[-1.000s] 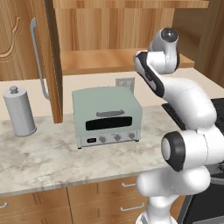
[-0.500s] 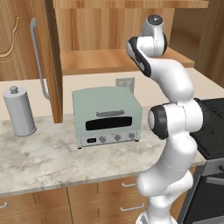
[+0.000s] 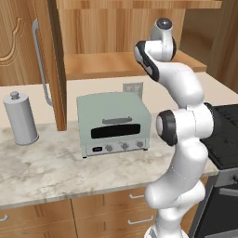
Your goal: Pick the orange from the counter and place it in the cabinet. Then close the cabinet.
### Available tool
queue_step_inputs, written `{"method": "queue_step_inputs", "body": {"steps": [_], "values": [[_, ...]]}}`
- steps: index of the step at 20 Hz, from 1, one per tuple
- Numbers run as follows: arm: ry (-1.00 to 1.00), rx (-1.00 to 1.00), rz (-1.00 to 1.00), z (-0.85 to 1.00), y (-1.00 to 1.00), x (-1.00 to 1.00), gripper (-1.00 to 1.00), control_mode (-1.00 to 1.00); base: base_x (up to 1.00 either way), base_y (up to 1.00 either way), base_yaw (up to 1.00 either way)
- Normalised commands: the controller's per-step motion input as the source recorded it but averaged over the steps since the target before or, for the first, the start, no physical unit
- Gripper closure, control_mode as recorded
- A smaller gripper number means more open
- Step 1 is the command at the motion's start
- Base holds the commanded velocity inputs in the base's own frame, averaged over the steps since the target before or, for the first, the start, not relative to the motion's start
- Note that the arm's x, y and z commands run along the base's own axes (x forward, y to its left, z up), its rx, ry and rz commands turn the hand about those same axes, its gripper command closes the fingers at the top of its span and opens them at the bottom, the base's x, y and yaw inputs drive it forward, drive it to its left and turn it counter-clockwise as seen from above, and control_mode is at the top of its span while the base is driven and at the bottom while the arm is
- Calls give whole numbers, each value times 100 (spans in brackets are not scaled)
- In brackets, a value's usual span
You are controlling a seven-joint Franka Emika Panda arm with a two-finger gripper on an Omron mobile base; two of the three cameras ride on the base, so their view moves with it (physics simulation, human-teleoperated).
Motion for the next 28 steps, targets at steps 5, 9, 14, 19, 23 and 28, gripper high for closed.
{"method": "queue_step_inputs", "body": {"steps": [5,9,14,19,23,28], "values": [[-27,1,2,-18,0,-48,-100,-100,0,0,0],[-8,5,0,1,0,-66,-100,-100,0,0,0],[0,3,0,21,-8,-69,-100,-100,0,0,0],[0,3,0,37,-13,-100,-100,-100,0,0,0],[5,1,0,38,-6,-100,-100,-100,0,0,0],[1,0,0,24,0,-100,-100,-100,0,0,0]]}}
